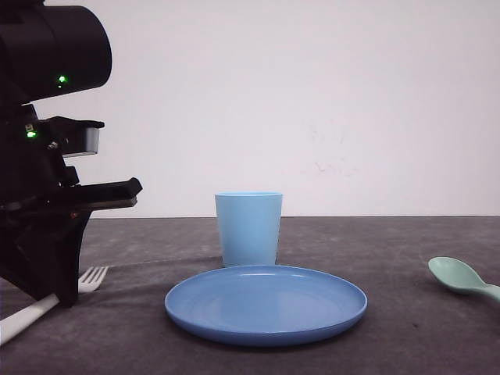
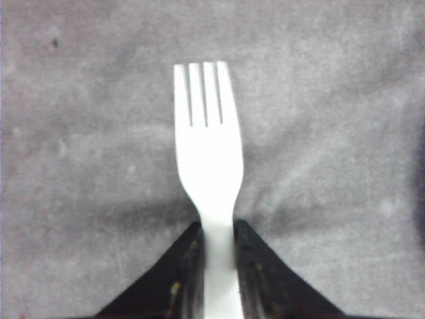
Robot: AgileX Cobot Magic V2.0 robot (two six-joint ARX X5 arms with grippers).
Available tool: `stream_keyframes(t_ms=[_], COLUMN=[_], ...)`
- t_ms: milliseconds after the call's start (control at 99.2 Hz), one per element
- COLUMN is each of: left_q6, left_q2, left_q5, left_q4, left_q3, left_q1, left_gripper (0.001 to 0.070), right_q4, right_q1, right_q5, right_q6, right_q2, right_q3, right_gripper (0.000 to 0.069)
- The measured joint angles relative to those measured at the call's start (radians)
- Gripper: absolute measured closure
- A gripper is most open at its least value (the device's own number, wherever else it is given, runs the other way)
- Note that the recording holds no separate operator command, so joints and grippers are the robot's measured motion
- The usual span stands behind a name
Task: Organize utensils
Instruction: 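Lower the left gripper onto the white fork handle and grasp it, then lift the fork with the left gripper and drop it into the blue cup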
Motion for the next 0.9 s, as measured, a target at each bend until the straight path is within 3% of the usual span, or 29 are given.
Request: stream_keyframes(t_ms=[202, 363, 595, 897], left_q6=[-0.001, 0.000, 0.047, 0.160], left_q2=[-0.061, -0.221, -0.322, -0.131], left_q5=[-0.065, -0.121, -0.169, -0.172], left_q4=[0.012, 0.139, 0.491, 0.952], left_q3=[0.000, 0.000, 0.000, 0.000], left_q1=[-0.007, -0.016, -0.050, -0.087], left_gripper=[0.0664, 0.0664, 0.0664, 0.0664], right_q4=[0.000, 0.000, 0.000, 0.002], right_q1=[0.000, 0.000, 0.000, 0.000], right_q5=[0.000, 0.000, 0.000, 0.001], right_q6=[0.000, 0.000, 0.000, 0.000], right_q2=[0.000, 0.000, 0.000, 0.000], right_q3=[0.000, 0.000, 0.000, 0.000], right_gripper=[0.0282, 0.0282, 0.0282, 0.0282])
